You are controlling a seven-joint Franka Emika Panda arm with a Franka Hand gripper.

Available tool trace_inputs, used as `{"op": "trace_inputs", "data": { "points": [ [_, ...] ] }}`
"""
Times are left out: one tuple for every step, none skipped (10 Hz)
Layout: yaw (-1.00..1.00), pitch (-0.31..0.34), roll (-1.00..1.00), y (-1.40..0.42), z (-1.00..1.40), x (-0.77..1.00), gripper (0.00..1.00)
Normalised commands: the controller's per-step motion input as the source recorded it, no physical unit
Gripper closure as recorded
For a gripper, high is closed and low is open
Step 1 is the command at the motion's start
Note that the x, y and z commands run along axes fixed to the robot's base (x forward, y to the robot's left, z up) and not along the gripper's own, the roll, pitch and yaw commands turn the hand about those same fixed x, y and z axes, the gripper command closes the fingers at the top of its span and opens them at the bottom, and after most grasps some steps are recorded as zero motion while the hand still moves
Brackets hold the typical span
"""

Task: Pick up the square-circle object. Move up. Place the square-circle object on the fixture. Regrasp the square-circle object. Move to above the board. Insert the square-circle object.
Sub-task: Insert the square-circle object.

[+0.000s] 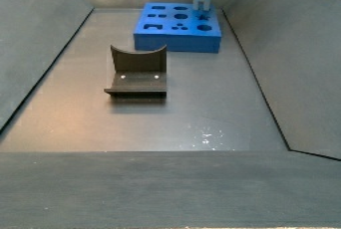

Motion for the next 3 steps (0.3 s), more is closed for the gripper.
{"op": "trace_inputs", "data": {
  "points": [
    [0.0,0.0,0.03,-0.01,0.0,0.0,1.0],
    [0.0,0.0,0.02,0.0,0.0,0.0,1.0],
    [0.0,0.0,0.0,0.0,0.0,0.0,1.0]
  ]
}}
